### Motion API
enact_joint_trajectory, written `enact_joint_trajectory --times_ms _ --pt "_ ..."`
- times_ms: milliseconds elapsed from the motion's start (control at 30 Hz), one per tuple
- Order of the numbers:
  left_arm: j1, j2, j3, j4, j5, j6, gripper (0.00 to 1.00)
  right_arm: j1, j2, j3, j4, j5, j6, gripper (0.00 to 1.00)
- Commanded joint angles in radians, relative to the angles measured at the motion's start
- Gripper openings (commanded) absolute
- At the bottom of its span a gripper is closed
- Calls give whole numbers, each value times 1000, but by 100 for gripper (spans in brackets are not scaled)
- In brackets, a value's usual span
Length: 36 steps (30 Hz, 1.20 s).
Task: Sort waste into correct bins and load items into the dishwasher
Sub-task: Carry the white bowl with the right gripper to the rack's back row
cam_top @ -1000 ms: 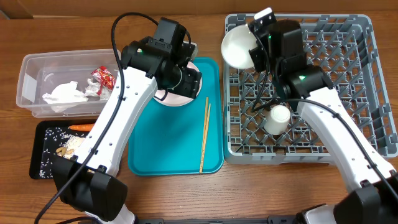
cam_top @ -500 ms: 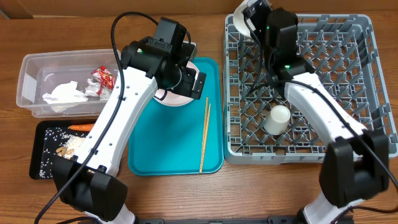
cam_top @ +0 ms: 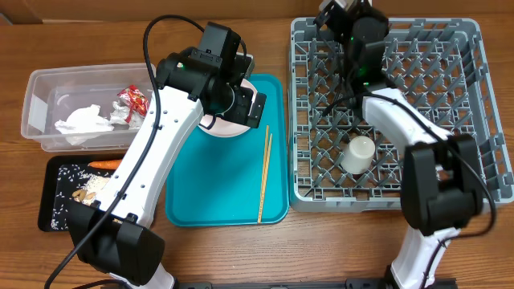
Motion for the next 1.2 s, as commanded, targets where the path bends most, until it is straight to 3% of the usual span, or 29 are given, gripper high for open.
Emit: enact_joint_trajectory --times_ms 0,467,600,800,1167 --pt "-5 -15 23 2 -10 3 100 -10 32 5 40 14 -52 4" --pt "-5 -15 23 2 -10 3 100 -8 59 5 -161 14 4 4" --pt "-5 -15 23 2 -10 3 100 -8 59 5 -79 42 99 4" --pt "-5 -15 23 2 -10 3 100 -8 59 5 84 47 102 4" --pt "-5 -15 23 2 -10 3 100 -8 59 5 -59 0 100 4"
